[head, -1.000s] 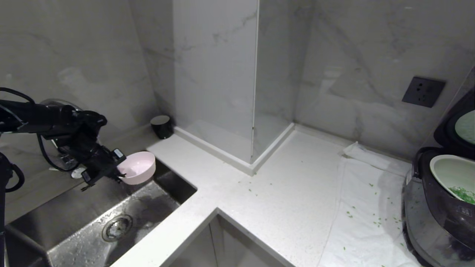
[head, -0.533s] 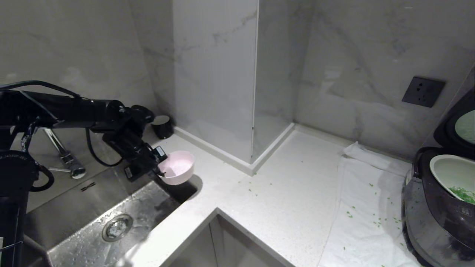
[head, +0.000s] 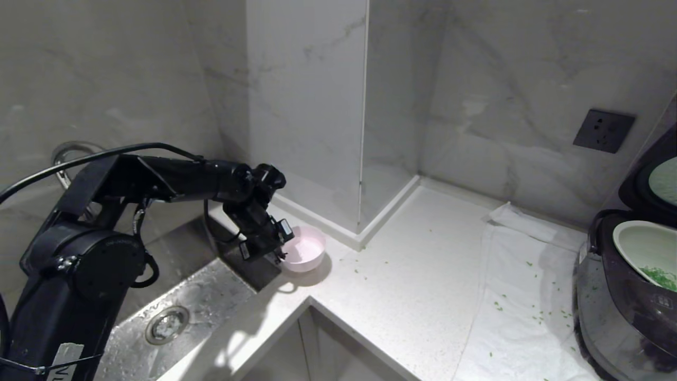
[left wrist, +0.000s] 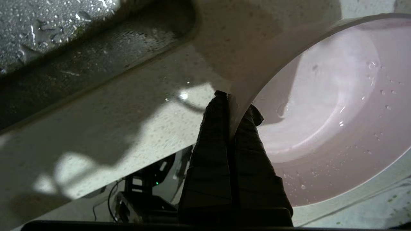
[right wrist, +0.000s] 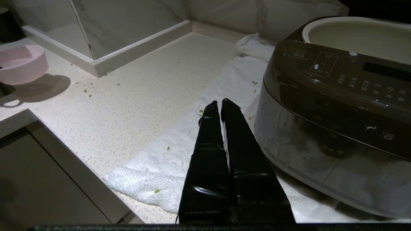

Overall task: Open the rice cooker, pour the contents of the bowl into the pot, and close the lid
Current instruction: Place the bowl on the table

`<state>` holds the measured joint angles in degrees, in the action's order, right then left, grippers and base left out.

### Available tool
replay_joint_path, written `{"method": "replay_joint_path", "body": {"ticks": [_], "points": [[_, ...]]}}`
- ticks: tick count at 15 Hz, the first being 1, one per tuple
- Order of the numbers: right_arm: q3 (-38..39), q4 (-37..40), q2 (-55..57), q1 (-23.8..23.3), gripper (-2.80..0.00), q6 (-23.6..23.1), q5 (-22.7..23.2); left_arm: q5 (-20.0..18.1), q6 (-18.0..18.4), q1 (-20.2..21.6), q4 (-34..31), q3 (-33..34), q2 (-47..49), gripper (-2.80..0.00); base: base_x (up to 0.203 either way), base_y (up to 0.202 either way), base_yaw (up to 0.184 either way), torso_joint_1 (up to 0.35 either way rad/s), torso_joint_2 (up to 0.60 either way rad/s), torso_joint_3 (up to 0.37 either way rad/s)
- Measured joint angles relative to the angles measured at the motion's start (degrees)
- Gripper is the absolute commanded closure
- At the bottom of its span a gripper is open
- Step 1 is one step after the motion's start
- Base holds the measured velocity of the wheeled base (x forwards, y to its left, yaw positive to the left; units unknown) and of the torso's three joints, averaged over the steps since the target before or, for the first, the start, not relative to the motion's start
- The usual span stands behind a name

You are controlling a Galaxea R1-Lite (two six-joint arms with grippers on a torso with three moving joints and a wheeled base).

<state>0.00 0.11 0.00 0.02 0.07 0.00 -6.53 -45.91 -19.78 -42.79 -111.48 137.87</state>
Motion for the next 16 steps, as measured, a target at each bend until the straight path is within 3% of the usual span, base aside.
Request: {"method": "replay_joint_path", "body": {"ticks": [8,9,16], "points": [[0.0,0.0,0.0,0.0,0.00,0.0,0.0,5.0,-0.6,-6.1,2.5,-0.5,6.0,0.00,0.000,0.000,0.000,0.000,0.00,0.000],[0.0,0.0,0.0,0.0,0.00,0.0,0.0,5.6,-0.7,-6.3,2.4,-0.5,6.3,-2.80,0.000,0.000,0.000,0.000,0.00,0.000],[0.0,0.0,0.0,0.0,0.00,0.0,0.0,5.4,-1.0,-6.0,2.1,-0.4,4.4,-2.80,0.000,0.000,0.000,0.000,0.00,0.000]]}}
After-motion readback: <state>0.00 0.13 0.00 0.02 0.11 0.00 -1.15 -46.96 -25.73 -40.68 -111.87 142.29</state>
